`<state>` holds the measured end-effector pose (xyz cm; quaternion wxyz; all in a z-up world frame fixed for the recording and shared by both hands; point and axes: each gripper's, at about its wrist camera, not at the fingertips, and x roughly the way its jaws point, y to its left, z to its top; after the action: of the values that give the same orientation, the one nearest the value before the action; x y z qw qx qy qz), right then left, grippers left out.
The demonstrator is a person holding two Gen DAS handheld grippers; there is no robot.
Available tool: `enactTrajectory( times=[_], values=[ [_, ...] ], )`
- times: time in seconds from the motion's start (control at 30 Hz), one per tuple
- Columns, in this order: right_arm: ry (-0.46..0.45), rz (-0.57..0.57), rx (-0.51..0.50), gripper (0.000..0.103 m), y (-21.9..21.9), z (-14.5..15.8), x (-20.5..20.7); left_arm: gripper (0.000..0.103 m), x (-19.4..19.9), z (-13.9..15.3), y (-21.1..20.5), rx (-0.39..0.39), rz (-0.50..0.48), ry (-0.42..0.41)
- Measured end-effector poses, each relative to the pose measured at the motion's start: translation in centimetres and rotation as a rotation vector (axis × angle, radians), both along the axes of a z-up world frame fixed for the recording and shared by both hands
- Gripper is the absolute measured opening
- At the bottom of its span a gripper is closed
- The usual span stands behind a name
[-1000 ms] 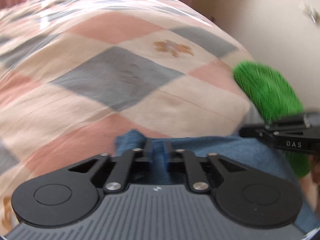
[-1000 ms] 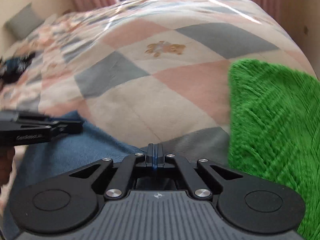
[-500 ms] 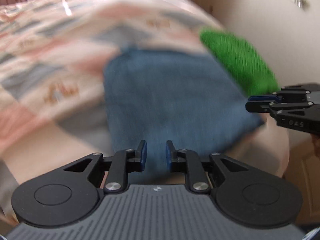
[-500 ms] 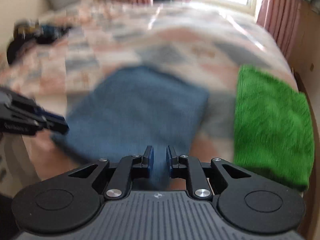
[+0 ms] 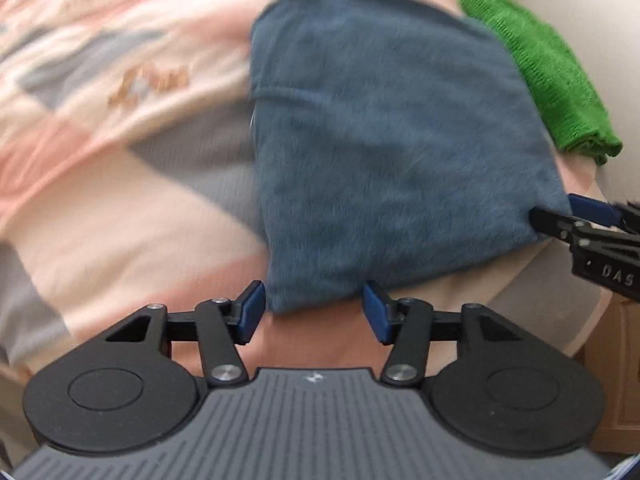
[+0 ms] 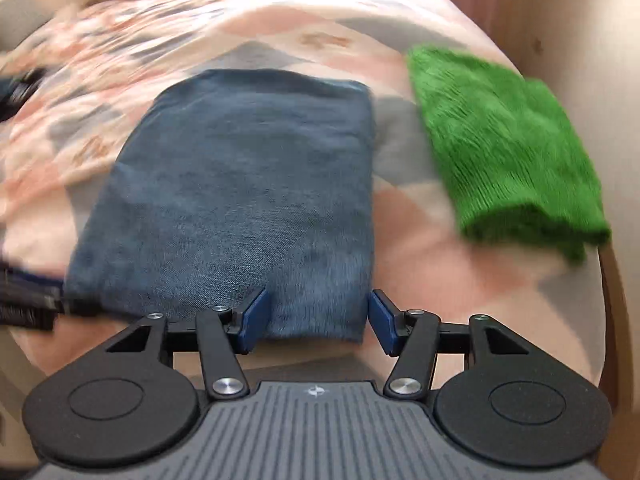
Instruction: Fold clothes
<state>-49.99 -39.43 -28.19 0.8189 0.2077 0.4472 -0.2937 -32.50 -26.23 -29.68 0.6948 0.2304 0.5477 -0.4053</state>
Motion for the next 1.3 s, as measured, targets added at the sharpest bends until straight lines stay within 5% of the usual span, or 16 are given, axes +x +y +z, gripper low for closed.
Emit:
enactTrajectory(
  times=[0.13,0.2,0.3,0.57,0.67,0.93,1.3],
  values=[
    [-0.127,-0.080,0.017,0.058,2.7,6.4,-2.6,0.056,-1.0,6.4,2.9,-0.077,-0.024,-0.098],
    [-0.150,-0.112,0.040,0.070,4.7,8.9,-4.2,0.062,-1.6,9.5,4.9,-0.093,-0.006,-0.116],
    [-0.182,-0.151,0.091,0.070,7.3,11.2,-6.6,0.067,-3.0,13.7,7.8,-0.109,0.011,-0.139],
    [-0.168,-0.136,0.112,0.081,12.0,15.8,-8.8,0.069,-7.1,20.2,11.9,-0.069,0.009,-0.215],
    [-0.165,-0.111,0.077,0.086,12.8,18.0,-9.0,0.078,-8.5,22.2,12.7,-0.083,0.019,-0.232],
    [-0.123,0.007,0.023,0.091,12.9,20.3,-9.9,0.078,-11.7,25.1,12.2,-0.103,0.041,-0.300],
    [-0.067,0.113,-0.007,0.101,13.1,21.1,-12.5,0.079,-16.6,25.4,12.3,-0.103,0.116,-0.300]
  ],
)
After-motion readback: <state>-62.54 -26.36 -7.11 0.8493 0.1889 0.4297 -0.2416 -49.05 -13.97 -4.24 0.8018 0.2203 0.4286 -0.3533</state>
